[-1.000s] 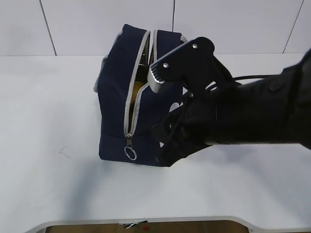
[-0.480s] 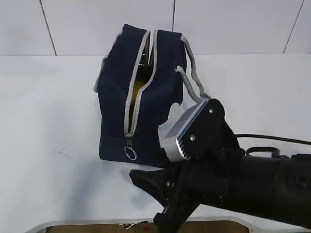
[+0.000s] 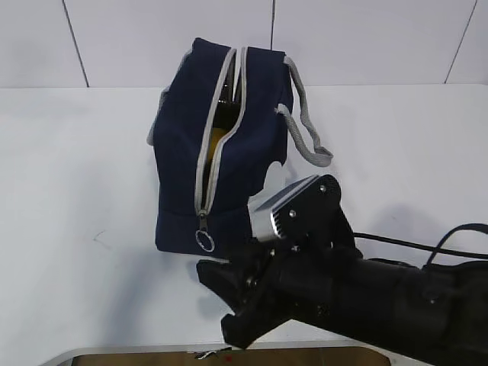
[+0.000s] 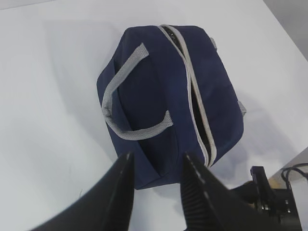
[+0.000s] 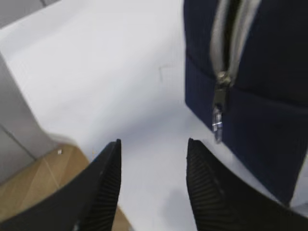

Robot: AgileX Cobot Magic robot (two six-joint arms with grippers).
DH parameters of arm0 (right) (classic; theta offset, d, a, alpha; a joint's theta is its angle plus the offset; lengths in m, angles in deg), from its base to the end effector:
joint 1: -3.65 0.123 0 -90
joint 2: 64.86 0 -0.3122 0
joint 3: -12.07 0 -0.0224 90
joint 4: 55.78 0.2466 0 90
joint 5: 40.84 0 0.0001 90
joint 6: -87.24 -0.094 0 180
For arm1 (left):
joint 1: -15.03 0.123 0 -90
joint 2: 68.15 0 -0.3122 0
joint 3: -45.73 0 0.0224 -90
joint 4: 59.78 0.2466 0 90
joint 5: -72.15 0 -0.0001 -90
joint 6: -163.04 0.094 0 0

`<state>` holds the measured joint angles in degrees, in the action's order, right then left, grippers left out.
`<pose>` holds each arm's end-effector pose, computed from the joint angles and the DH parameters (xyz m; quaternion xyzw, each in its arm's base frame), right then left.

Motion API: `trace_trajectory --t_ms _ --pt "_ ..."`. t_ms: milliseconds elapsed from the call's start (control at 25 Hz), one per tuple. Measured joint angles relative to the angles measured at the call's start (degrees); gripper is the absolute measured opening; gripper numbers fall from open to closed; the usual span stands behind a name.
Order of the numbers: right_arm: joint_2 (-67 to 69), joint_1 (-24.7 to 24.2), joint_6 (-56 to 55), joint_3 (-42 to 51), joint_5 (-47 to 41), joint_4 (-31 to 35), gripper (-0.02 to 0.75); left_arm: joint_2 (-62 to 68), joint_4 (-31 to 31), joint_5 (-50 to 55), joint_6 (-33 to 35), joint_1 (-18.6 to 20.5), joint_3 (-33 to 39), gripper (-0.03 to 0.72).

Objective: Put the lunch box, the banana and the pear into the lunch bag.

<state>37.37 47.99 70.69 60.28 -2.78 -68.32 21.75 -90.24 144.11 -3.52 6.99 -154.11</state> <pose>0.2007 0.2137 0.1881 -0.3041 0.7756 0.2872 0.4727 0.2681 -0.0836 0.4778 0.1743 0.8956 -0.2476 0.3260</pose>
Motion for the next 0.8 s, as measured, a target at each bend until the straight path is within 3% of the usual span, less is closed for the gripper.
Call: trace_trajectory --t_ms 240,520,800 --pt "3.88 0.00 0.09 0.00 1.40 10.09 0.376 0.00 0.14 0.10 0.00 0.00 0.00 0.253" --pt "8.40 0.00 0.22 0.00 8.56 8.13 0.376 0.00 0.17 0.10 0.00 0.00 0.00 0.253" --pt "12.47 0.00 0.22 -2.22 9.96 8.01 0.377 0.00 0.30 0.10 0.00 0.00 0.00 0.253"
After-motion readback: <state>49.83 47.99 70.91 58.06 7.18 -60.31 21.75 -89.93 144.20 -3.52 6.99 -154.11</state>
